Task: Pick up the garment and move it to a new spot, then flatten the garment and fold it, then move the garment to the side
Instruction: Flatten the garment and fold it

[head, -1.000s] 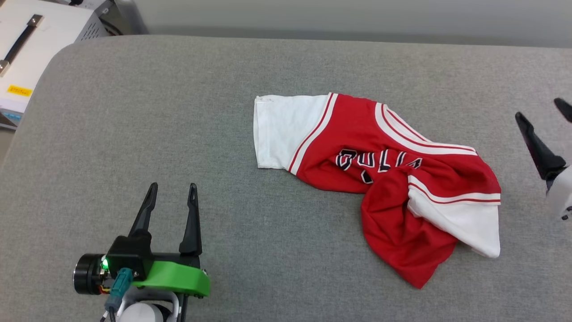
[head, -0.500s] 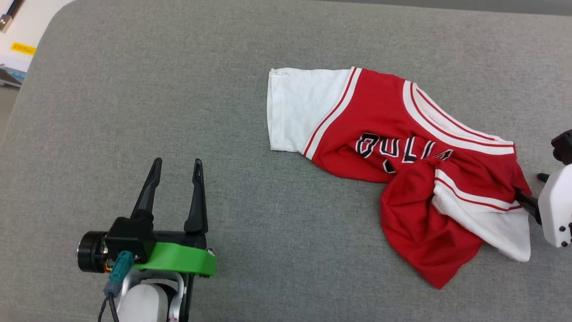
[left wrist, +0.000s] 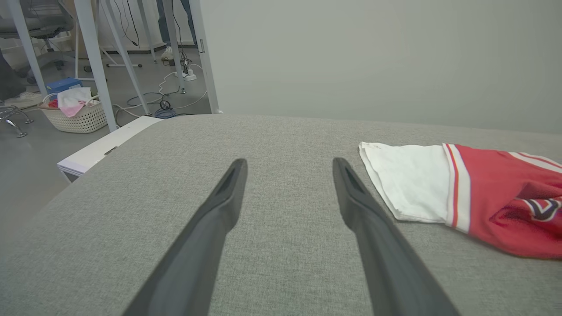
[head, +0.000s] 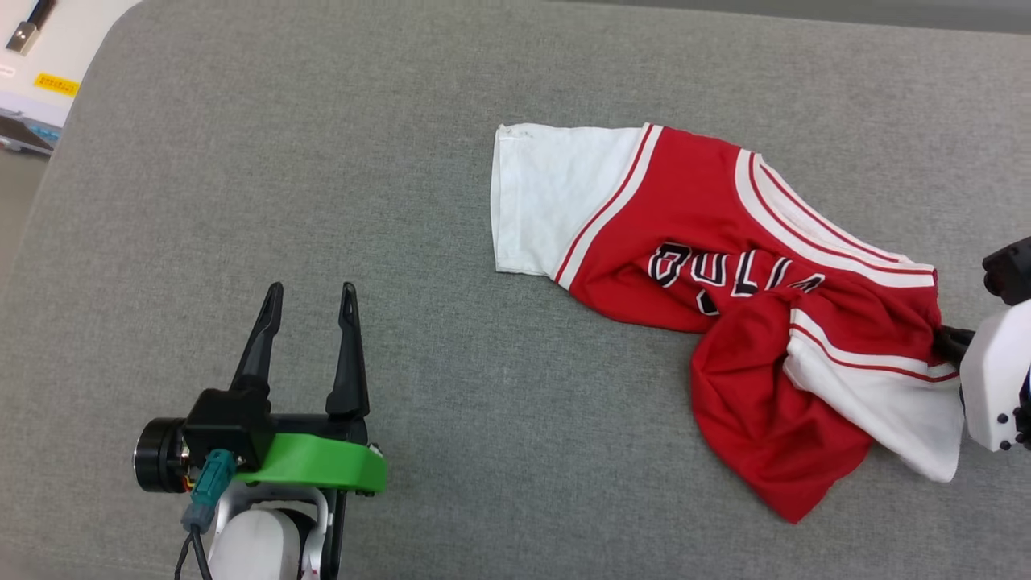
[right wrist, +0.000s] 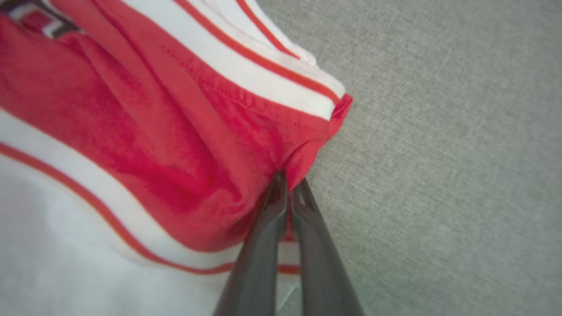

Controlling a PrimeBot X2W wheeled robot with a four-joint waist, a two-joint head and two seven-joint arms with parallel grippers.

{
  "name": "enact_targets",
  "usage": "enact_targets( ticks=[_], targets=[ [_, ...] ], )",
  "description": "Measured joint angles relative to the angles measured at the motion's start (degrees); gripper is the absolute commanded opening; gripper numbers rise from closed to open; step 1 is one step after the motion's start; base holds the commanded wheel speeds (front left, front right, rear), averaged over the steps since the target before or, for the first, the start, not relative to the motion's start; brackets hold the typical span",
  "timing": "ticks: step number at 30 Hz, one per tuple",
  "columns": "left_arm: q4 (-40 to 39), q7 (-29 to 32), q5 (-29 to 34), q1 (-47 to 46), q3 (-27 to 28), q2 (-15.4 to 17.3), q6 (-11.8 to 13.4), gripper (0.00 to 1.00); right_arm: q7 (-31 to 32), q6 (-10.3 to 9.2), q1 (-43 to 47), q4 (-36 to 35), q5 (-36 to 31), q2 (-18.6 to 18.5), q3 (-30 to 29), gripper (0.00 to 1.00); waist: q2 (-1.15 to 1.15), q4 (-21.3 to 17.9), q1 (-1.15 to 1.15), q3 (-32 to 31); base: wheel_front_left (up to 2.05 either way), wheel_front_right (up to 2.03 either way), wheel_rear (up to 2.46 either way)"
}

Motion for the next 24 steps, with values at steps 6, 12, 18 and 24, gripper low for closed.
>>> enact_targets(
  ticks=[6,12,18,24],
  targets=[
    [0.0,0.0,0.0,1.1,0.2,0.0,0.0,1.00,-4.2,0.05,3.3,-2.4,0.3,-1.6,-4.2,0.00,0.00,-1.4,0.00,-2.4,0.00,0.00,0.00],
    [-0.3,0.0,0.0,1.3,0.1,0.0,0.0,1.00,-4.7,0.04,4.0,-6.9,-0.7,-3.8,-10.4,0.00,0.00,-2.1,0.00,-3.6,0.00,0.00,0.00],
    [-0.6,0.0,0.0,1.3,-0.1,0.0,0.0,1.00,-0.7,0.05,2.0,-10.4,-4.4,-5.2,-13.8,0.00,0.00,-1.4,0.00,-2.0,0.00,0.00,0.00],
    [-0.7,0.0,-0.8,-0.2,-1.2,0.0,0.0,1.00,2.8,0.04,-7.9,-8.9,-8.0,-5.3,-11.1,0.00,0.00,0.2,0.00,0.9,0.00,0.00,0.00]
  ],
)
